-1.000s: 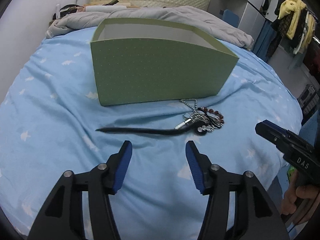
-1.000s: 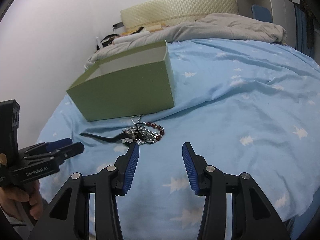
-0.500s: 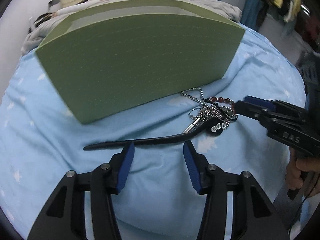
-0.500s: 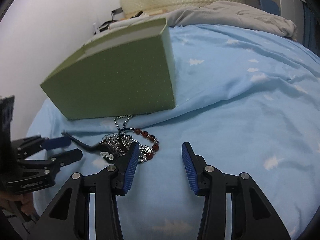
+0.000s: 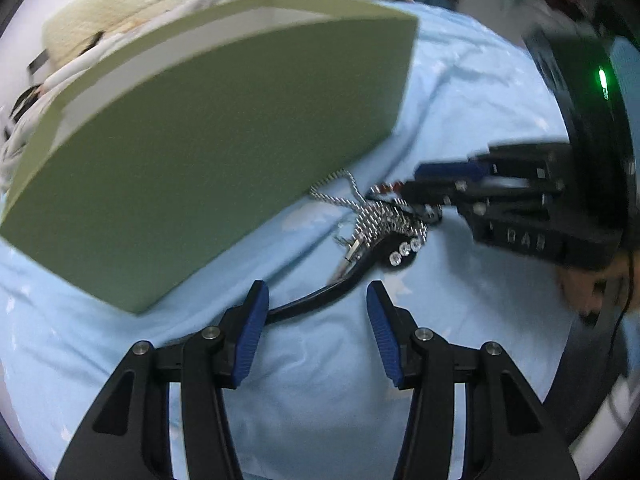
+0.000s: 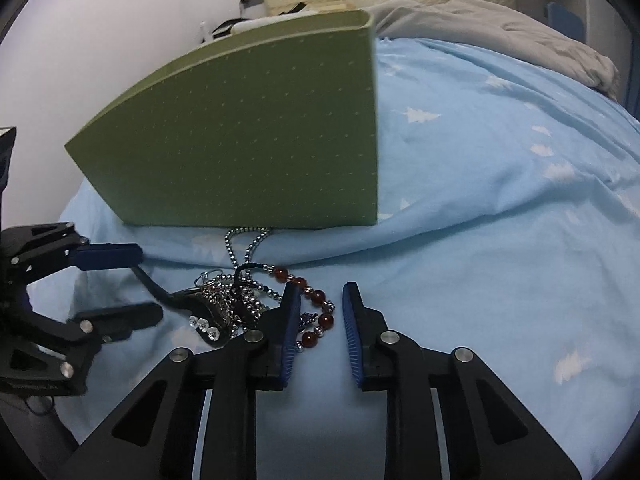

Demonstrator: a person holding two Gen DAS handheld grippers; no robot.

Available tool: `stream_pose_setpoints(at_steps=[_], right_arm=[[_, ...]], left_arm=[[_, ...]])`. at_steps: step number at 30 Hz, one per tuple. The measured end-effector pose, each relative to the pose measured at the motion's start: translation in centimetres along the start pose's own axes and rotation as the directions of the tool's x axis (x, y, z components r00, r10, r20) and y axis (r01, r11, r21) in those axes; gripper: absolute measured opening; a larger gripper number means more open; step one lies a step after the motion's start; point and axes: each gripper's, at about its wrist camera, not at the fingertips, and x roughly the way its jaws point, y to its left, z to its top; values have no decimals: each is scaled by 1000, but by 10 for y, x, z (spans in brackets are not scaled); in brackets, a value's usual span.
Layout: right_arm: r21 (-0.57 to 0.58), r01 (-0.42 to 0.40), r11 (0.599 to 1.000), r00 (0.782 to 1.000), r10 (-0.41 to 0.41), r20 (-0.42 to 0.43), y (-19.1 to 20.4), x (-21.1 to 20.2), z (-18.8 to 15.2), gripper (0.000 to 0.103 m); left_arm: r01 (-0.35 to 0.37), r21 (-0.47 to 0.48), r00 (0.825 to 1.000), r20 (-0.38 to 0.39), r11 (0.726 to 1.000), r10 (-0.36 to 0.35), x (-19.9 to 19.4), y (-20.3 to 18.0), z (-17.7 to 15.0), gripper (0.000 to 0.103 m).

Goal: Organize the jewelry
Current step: 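Grasp the black hair stick with the left tool while the right tool grasps the red-beaded necklace, then lift the hair stick with the left tool while the right tool lifts the beaded necklace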

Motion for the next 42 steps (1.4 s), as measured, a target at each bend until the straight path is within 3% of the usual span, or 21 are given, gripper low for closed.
stream_pose_setpoints(at_steps=[6, 11, 13, 19, 28, 29, 42], right_arm=[[-26, -37, 999, 998, 35, -60, -5, 3, 7, 20], [-49, -73, 996, 993, 68, -99, -4, 4, 11, 18], [-47, -60, 997, 994, 55, -97, -5, 4, 11, 11], [-35, -47, 998, 996, 44, -77, -3, -1, 14, 8], [-16, -38, 999, 999, 37, -34, 0, -25, 4, 6], [-14, -37, 999, 999, 36, -29, 1, -29, 2, 6], [-20, -16, 1000, 998, 17, 59, 30, -82, -7, 6]], left_arm=[[24, 29, 999, -44, 999, -23, 8, -1, -5, 44], [54, 54, 996, -69, 997, -50, 9, -6, -8, 30], [54, 58, 997, -66, 997, -51, 5, -7, -6, 27], [52, 34, 998, -45, 998, -50, -1, -11, -3, 17], [47, -74, 998, 48, 996, -44, -30, -6, 3, 14], [54, -93, 997, 59, 994, -48, -33, -6, 5, 6], [78, -326, 991, 132, 942, -37, -67, -2, -3, 5]])
